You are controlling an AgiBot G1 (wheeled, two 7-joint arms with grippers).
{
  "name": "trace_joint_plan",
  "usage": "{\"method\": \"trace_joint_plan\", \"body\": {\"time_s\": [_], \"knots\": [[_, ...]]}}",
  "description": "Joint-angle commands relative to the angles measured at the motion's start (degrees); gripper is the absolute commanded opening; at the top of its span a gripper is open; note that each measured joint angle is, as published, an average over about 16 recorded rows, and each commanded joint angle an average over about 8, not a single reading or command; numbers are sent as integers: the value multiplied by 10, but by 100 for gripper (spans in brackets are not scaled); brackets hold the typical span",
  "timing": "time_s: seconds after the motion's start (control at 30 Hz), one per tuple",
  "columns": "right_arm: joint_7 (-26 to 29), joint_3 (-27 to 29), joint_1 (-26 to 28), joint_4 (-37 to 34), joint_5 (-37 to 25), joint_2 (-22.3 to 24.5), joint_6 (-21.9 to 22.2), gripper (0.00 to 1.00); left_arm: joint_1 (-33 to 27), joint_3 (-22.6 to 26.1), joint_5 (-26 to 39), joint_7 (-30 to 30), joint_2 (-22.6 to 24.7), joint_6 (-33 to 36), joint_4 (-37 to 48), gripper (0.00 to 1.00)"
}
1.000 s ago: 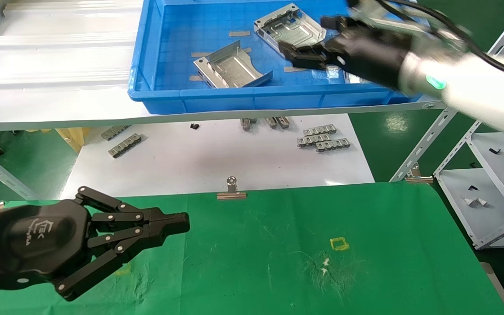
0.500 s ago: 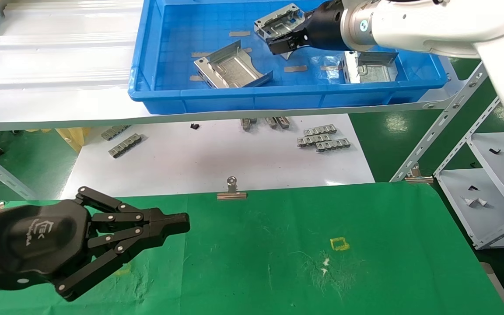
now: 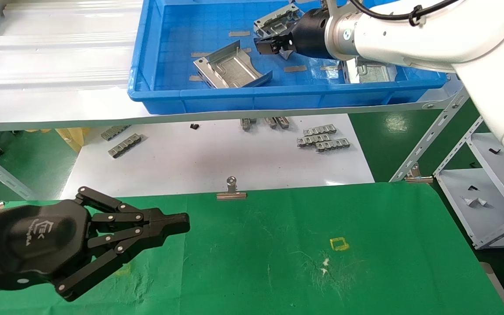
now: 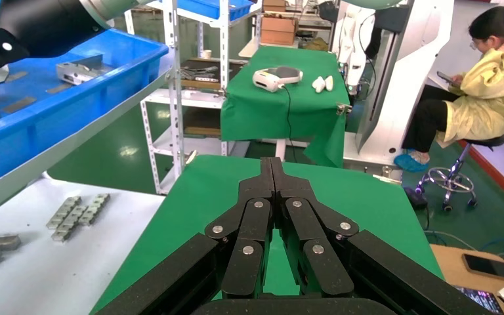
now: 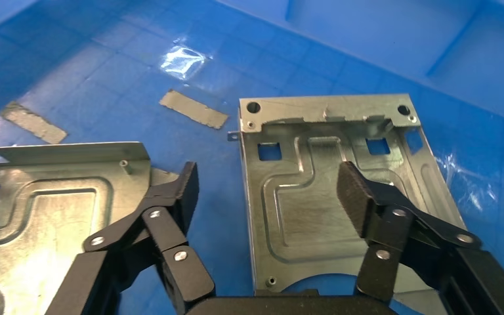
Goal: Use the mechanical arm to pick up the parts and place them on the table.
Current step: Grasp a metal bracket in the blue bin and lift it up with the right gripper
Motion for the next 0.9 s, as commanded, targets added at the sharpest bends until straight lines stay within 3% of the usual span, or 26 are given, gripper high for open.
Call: {"method": "trace_joint_plan", "body": {"time_s": [0.03,0.37,0.9], "knots": [[16,-14,-1,2,5,0,11,0,0,0,0,0,0,0,0,0],[59,-77,-1,18,23,1,50,0,0,0,0,0,0,0,0,0],[42,-143,4,25,69,3,67,0,0,0,0,0,0,0,0,0]]}}
